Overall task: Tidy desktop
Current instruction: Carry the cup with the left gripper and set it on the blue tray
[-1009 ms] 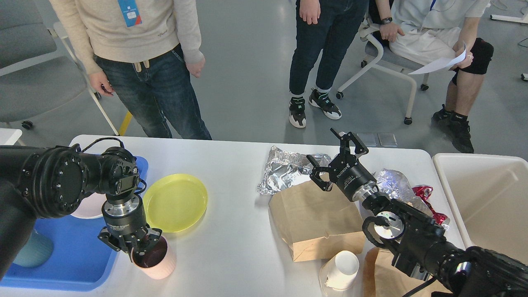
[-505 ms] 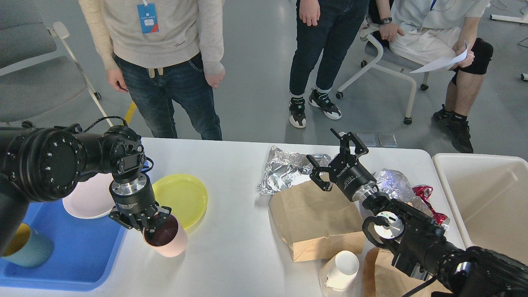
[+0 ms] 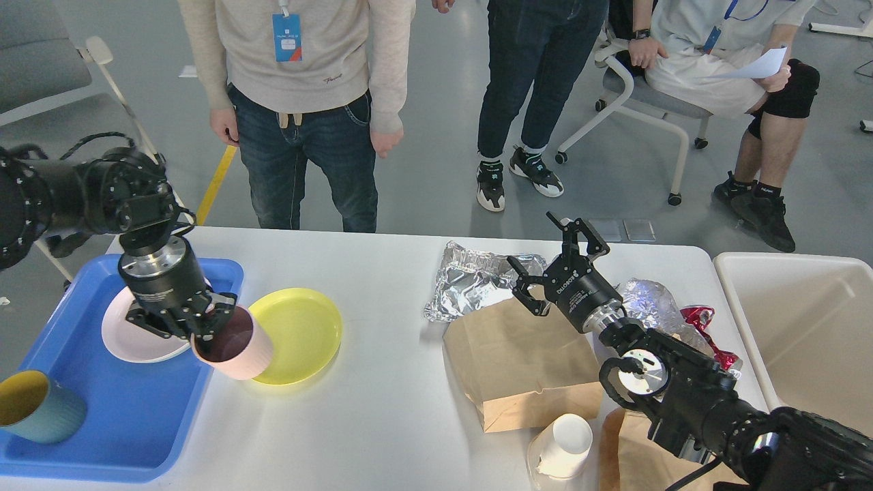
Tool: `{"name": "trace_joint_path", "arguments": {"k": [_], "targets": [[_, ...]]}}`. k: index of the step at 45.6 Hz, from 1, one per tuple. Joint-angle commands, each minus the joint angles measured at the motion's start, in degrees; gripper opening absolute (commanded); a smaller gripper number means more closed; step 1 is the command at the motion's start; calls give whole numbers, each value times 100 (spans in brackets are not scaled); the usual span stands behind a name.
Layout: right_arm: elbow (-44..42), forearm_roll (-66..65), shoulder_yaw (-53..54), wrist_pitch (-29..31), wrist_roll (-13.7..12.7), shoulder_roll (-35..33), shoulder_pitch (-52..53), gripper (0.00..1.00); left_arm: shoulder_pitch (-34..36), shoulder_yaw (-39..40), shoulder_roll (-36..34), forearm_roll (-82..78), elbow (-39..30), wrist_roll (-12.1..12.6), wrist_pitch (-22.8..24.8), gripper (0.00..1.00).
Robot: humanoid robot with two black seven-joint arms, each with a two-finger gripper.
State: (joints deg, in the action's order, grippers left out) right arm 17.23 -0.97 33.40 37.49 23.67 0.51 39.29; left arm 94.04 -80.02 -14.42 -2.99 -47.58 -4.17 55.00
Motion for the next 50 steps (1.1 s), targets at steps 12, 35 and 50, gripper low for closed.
{"name": "trace_joint_path", "arguments": {"k": [12,35,50], "targets": [[0,0,0,-5,-3,1,0,100,-649,-373,-1036,-53,494,13,0,0],[0,0,0,-5,-3,1,0,100,-1845,-277,-1107,-44,1532,-31,0,0],[0,0,0,-5,6,1,0,100,-2135,-119,-1080,-35,1778,-49,0,0]]}}
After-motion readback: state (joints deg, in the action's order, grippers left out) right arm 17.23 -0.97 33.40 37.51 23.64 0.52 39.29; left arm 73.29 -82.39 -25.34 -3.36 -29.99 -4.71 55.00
